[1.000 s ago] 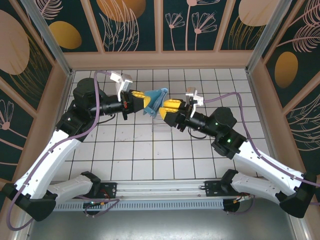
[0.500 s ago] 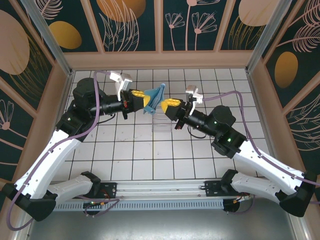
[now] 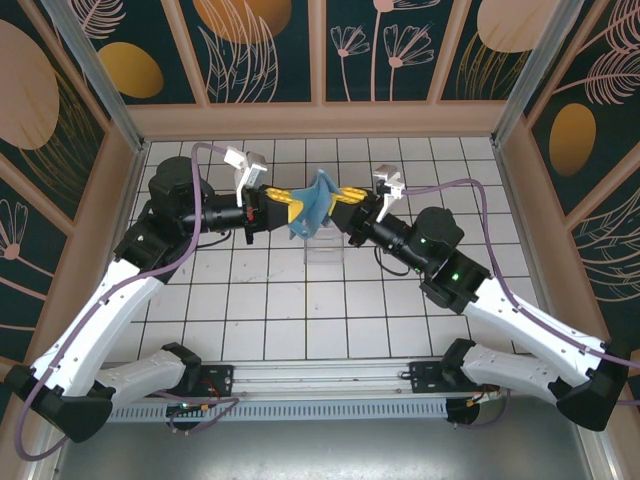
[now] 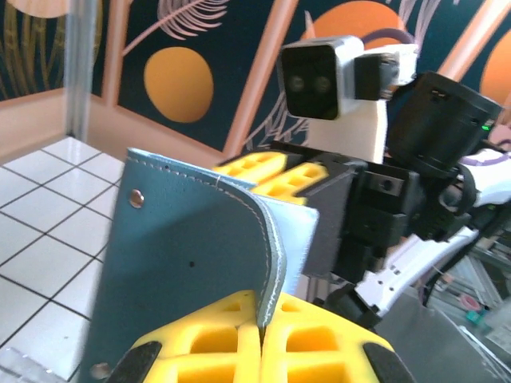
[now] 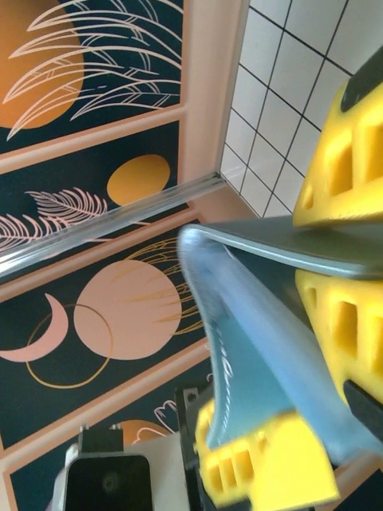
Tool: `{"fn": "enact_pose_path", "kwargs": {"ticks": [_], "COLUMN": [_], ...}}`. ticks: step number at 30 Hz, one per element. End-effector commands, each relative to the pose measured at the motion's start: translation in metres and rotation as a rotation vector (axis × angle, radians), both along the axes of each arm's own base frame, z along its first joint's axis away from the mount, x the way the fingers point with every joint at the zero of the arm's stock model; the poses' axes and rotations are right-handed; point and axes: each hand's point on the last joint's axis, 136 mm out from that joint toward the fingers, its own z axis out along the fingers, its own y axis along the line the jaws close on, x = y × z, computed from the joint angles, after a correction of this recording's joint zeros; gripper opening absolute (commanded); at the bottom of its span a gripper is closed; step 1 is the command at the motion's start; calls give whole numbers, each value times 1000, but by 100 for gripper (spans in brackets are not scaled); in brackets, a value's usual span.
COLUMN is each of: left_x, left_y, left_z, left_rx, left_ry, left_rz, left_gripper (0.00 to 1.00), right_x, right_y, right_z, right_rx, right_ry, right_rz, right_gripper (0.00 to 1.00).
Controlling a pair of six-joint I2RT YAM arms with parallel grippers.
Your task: Take the credit cards out of the card holder
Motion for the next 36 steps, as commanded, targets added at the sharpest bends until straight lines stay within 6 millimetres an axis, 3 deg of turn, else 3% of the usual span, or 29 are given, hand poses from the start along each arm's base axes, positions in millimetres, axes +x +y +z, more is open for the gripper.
{"fn": "enact_pose_path", "kwargs": {"ticks": [1, 4, 7, 11, 14, 16, 19, 22, 27, 34, 36], "left_x": [-22, -23, -20, -2, 28, 39, 35, 24, 21, -2, 0], "left_y": [0, 1, 1, 5, 15, 19, 11, 1, 16, 34, 44], "left_z": [18, 19, 17, 11, -3, -17, -42, -99, -186, -284, -305], "left_rx": [-50, -50, -45, -16, 44, 73, 20, -30, 147, 306, 369], "left_ry": [-79, -84, -83, -78, -48, -13, 106, 333, 522, 767, 796], "left_rz": [-95, -95, -79, 33, 212, 278, 236, 156, 259, 318, 384], "left_gripper": [0, 0, 0, 0, 15, 15, 9, 4, 18, 20, 30], "right_x": [4, 5, 4, 3, 6, 9, 8, 9, 1, -18, -22], "right_y": [-3, -1, 2, 3, 2, 3, 11, 21, 39, 51, 52], "right_z": [13, 12, 12, 10, 2, -6, -30, -68, -143, -243, -265], "right_rx": [33, 28, 25, 15, -14, -43, -102, -171, -304, -447, -501], "right_ry": [-12, -9, -4, 15, 56, 98, 184, 313, 547, 811, 873], "right_rz": [-33, -26, -12, -5, -22, -28, 2, 32, 104, 191, 201], "right_gripper": [22, 24, 9, 4, 2, 2, 2, 2, 0, 0, 0]}}
